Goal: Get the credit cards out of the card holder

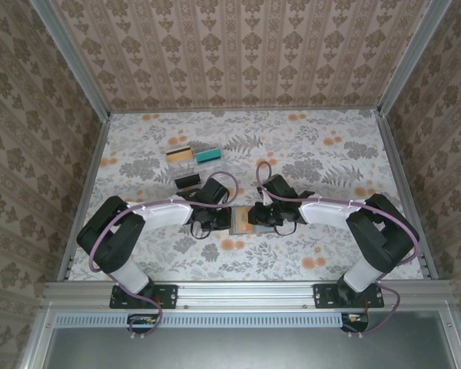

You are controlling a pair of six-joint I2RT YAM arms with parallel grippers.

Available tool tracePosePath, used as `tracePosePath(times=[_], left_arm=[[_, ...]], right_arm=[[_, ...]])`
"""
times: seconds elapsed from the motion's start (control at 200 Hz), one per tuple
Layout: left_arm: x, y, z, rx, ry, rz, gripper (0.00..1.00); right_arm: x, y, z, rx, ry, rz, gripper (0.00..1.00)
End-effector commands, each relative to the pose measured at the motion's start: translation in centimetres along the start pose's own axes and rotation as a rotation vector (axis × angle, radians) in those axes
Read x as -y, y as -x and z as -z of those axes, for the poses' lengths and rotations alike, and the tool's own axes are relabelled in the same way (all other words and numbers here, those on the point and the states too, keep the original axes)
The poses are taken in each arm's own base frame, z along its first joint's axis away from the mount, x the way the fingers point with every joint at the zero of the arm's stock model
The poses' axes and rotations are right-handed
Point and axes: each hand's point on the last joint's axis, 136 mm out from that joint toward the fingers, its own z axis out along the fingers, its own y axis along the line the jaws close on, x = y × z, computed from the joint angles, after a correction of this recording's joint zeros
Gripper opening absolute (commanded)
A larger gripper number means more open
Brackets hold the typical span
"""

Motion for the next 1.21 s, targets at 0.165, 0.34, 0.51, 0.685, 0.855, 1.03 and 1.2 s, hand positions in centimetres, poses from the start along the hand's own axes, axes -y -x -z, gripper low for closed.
tracePosePath(times=[0.165,0.34,0.51,0.685,0.855,1.03,1.2], left_arm=[[0.1,-0.3,-0.4,-0.028,0.012,-0.009,0.0],[0.2,-0.4,-0.4,-0.033,0.011,-0.011,0.0],[0.3,-0.4,-0.6,-0.038,0.007,-0.016,0.0],[0.6,-0.4,-0.7,-0.043,-0.001,-0.023,0.0],[0.7,-0.5,-0.8,-0.047,0.001,-0.025,0.0],[0.7,-0.5,-0.7,-0.048,0.004,-0.024,0.0],[0.5,-0.6,-0.7,-0.051,0.012,-0.026,0.0]], right_arm=[[0.4,0.2,-0.5,-0.005,-0.025,-0.019,0.22],[0.9,0.3,-0.7,-0.009,-0.022,-0.037,0.22],[0.5,0.2,-0.9,-0.019,0.016,-0.046,0.21],[0.2,0.2,-0.9,-0.019,0.035,-0.043,0.18],[-0.1,0.1,-0.9,-0.023,0.053,-0.044,0.14],[0.2,0.0,-0.8,-0.023,0.04,-0.047,0.0],[1.0,0.1,-0.2,-0.006,0.028,-0.061,0.0]])
